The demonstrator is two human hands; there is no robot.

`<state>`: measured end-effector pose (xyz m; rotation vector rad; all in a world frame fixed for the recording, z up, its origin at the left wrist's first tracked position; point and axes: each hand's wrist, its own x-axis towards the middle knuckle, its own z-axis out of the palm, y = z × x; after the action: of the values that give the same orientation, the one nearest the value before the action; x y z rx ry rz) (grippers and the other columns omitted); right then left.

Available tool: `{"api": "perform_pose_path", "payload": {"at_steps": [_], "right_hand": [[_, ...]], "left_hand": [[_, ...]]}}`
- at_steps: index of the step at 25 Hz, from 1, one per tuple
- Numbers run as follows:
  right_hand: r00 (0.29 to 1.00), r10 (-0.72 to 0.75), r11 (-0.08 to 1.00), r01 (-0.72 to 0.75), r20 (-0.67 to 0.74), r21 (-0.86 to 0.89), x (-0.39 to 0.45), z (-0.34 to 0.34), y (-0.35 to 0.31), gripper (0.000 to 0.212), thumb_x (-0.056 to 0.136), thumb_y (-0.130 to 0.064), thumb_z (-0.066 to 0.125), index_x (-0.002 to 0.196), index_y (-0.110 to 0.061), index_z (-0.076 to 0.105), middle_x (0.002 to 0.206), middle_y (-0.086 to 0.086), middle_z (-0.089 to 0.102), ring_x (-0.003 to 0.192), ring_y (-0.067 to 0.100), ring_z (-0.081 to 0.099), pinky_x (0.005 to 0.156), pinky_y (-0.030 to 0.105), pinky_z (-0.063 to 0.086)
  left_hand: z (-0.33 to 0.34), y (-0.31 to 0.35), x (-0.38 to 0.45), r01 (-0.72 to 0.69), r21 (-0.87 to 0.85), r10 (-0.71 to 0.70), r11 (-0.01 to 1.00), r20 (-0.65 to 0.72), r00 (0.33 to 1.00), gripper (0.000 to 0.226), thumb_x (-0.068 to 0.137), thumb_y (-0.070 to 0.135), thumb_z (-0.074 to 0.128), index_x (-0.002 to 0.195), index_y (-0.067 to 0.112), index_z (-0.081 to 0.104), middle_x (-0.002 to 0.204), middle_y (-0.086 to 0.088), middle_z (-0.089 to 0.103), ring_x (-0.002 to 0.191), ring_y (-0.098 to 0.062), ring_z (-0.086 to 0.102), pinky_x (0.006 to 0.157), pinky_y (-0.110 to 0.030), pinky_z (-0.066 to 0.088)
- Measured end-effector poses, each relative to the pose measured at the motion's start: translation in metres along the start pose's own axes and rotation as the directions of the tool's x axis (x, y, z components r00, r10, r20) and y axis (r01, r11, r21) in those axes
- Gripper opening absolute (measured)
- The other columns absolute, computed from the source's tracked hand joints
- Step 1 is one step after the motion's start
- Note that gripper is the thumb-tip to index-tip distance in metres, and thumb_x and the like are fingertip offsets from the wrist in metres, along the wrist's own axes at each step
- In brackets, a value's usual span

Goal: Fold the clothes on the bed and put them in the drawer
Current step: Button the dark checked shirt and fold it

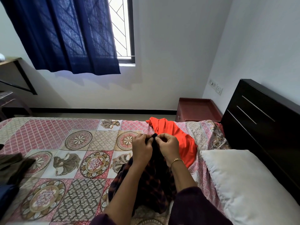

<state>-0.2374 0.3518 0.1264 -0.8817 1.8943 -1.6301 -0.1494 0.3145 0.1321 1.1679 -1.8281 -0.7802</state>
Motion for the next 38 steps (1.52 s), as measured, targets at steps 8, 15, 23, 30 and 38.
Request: {"api": "perform_pose_path", "payload": {"at_steps": [8, 15, 23, 30, 38], "right_hand": [[0.975, -0.039, 0.956, -0.027, 0.219, 0.292, -0.010, -0.007, -0.006, 0.016, 0.085, -0.002, 0.063, 0.080, -0.015, 0.056, 0.076, 0.000, 0.059, 0.072, 0.010, 0.055, 0.072, 0.019, 0.047], [0.954, -0.053, 0.973, -0.018, 0.296, 0.231, -0.014, -0.007, 0.001, 0.017, 0.083, 0.003, 0.063, 0.084, -0.014, 0.065, 0.085, 0.006, 0.068, 0.081, 0.016, 0.062, 0.080, 0.031, 0.051], [0.956, 0.109, 0.631, -0.278, 0.272, 0.724, -0.007, -0.021, -0.008, 0.017, 0.093, 0.002, 0.044, 0.089, -0.005, 0.059, 0.068, 0.002, 0.068, 0.060, 0.009, 0.065, 0.061, 0.019, 0.055], [0.964, 0.121, 0.579, -0.261, 0.236, 0.772, -0.005, -0.030, -0.005, 0.016, 0.093, -0.002, 0.046, 0.089, -0.009, 0.060, 0.074, 0.002, 0.068, 0.067, 0.011, 0.064, 0.067, 0.020, 0.056], [0.979, 0.187, 0.714, -0.189, 0.077, 0.675, -0.007, -0.034, -0.006, 0.016, 0.094, -0.004, 0.049, 0.085, -0.013, 0.059, 0.067, 0.001, 0.066, 0.059, 0.011, 0.063, 0.058, 0.022, 0.054]], "left_hand": [[-0.021, 0.015, 0.002, 0.661, -0.704, -0.400, 0.260, 0.545, 0.737, 0.022, 0.097, 0.005, 0.045, 0.078, 0.005, 0.057, 0.060, -0.006, 0.067, 0.055, -0.016, 0.066, 0.054, -0.025, 0.054], [-0.020, 0.005, 0.009, 0.520, -0.826, -0.309, 0.218, 0.447, 0.839, 0.018, 0.092, -0.006, 0.044, 0.090, 0.003, 0.060, 0.070, -0.005, 0.071, 0.066, -0.012, 0.068, 0.062, -0.018, 0.055], [0.007, -0.035, -0.005, 0.262, -0.117, -0.224, 0.958, 0.267, 0.937, 0.007, 0.084, 0.013, 0.067, 0.088, 0.010, 0.062, 0.089, -0.006, 0.061, 0.086, -0.020, 0.057, 0.077, -0.027, 0.046], [0.024, -0.049, -0.037, 0.212, -0.202, -0.182, 0.956, 0.159, 0.970, 0.037, 0.095, 0.030, 0.052, 0.063, 0.012, 0.049, 0.058, 0.003, 0.046, 0.056, -0.008, 0.045, 0.056, -0.024, 0.034], [0.016, -0.025, -0.025, 0.382, -0.570, -0.270, 0.727, 0.274, 0.923, 0.015, 0.094, 0.012, 0.054, 0.088, 0.004, 0.065, 0.082, -0.012, 0.067, 0.079, -0.022, 0.063, 0.075, -0.035, 0.050]]}}
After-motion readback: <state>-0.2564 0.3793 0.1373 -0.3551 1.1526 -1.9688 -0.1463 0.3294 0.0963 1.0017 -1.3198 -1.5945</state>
